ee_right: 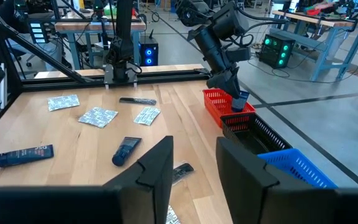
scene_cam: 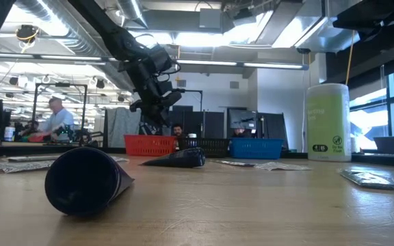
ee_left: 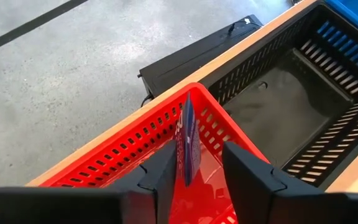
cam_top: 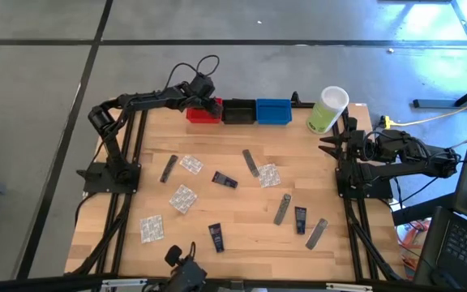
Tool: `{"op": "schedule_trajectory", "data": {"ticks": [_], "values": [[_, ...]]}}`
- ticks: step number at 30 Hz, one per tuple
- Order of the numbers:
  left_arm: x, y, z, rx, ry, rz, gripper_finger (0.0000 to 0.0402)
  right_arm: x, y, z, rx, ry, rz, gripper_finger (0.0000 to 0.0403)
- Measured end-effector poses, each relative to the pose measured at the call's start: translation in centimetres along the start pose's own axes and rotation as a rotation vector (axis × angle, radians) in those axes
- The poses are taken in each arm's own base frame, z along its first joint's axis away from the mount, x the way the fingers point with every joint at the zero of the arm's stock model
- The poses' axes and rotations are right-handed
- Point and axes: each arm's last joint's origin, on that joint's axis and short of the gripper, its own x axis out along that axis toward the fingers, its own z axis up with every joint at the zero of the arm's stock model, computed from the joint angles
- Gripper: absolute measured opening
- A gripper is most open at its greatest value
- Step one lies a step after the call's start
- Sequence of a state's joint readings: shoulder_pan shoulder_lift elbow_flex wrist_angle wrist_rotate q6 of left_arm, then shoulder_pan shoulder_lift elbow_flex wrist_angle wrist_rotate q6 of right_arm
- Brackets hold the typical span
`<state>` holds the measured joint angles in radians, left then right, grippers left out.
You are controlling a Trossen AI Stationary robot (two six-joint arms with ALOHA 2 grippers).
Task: Pick & Place Travel size toiletries
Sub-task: Put the blue shave cream into the red bin, then put the white bandage pack into the black bin
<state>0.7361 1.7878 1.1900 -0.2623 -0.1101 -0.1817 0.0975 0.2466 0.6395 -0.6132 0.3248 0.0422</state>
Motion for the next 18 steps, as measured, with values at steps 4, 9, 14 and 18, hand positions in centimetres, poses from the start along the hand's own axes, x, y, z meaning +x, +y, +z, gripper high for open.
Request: {"op": "schedule_trajectory", "data": {"ticks": [4,9,14,18], "values": [[0.0,0.0,0.0,0.029,0.000,0.001,0.0135,0.0,0.0,0.0,0.000,0.000,0.000,0.0136],[-0.2,0.2,0.1,0.045,-0.009,0.044,0.0137,0.0,0.0,0.0,0.000,0.000,0.000,0.0145],[-1.6,0.4,0.6,0.046,-0.035,0.043,0.0135,0.0,0.0,0.0,0.000,0.000,0.000,0.0152],[-3.3,0.4,1.1,0.043,-0.063,0.017,0.0135,0.0,0.0,0.0,0.000,0.000,0.000,0.0156]]}}
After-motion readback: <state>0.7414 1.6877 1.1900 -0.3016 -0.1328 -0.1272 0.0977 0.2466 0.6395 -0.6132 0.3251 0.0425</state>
